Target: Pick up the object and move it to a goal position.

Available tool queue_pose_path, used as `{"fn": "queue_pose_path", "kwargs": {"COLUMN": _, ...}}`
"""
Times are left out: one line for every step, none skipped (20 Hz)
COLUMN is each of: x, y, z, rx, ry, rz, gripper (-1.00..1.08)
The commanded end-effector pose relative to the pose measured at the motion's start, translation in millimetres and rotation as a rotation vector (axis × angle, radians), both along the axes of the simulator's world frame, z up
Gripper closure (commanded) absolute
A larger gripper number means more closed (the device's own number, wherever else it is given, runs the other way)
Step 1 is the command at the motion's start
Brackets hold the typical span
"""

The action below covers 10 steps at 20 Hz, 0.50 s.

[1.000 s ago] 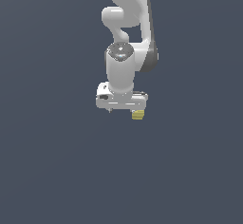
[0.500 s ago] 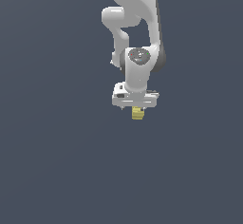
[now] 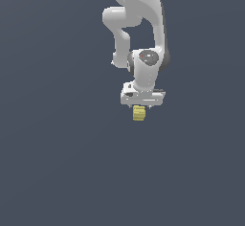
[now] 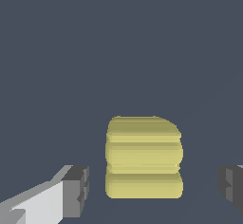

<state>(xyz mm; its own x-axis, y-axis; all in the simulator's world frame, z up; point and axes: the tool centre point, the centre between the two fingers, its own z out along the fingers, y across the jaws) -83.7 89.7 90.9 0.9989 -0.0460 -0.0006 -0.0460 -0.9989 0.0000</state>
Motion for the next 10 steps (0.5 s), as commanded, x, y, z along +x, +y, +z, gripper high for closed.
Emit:
{"fn": "queue_pose_path", "kwargs": {"x": -2.1, "y": 1.5, "z": -1.2, "rx": 0.0, "ry": -0.001, "rz": -0.001, "gripper": -0.92}}
{"fn": "queue_pose_path", "kwargs": {"x": -1.0, "y": 0.9, "z": -0.6, "rx": 0.0, "ry": 0.0, "rz": 0.0, "gripper": -0.92}}
{"fn": "queue_pose_path", "kwargs": {"x": -1.0, "y": 0.9, "z": -0.9, "rx": 0.0, "ry": 0.0, "rz": 0.0, "gripper": -0.92}}
{"fn": "queue_pose_path", "kwargs": {"x": -1.1, "y": 0.9, "z": -1.9, "rx": 0.0, "ry": 0.0, "rz": 0.0, "gripper": -0.92}}
{"fn": "queue_pose_path", "kwargs": {"x": -1.2, "y": 1.0, "z": -3.6, "rx": 0.0, "ry": 0.0, "rz": 0.0, "gripper": -0.92}}
{"fn": "queue_pose_path", "kwargs": {"x": -1.3, "y": 1.0, "z": -6.0, "rx": 0.0, "ry": 0.0, "rz": 0.0, "gripper": -0.92}}
{"fn": "queue_pose_path", "kwargs": {"x": -1.5, "y": 1.1, "z": -9.0, "rx": 0.0, "ry": 0.0, "rz": 0.0, "gripper": -0.92}}
{"fn": "queue_pose_path", "kwargs": {"x": -1.7, "y": 1.1, "z": -12.7, "rx": 0.0, "ry": 0.0, "rz": 0.0, "gripper": -0.92}}
{"fn": "queue_pose_path", "kwargs": {"x": -2.0, "y": 1.2, "z": -17.0, "rx": 0.0, "ry": 0.0, "rz": 0.0, "gripper": -0.92}}
{"fn": "queue_pose_path", "kwargs": {"x": -2.3, "y": 1.3, "z": -21.9, "rx": 0.0, "ry": 0.0, "rz": 0.0, "gripper": -0.92}}
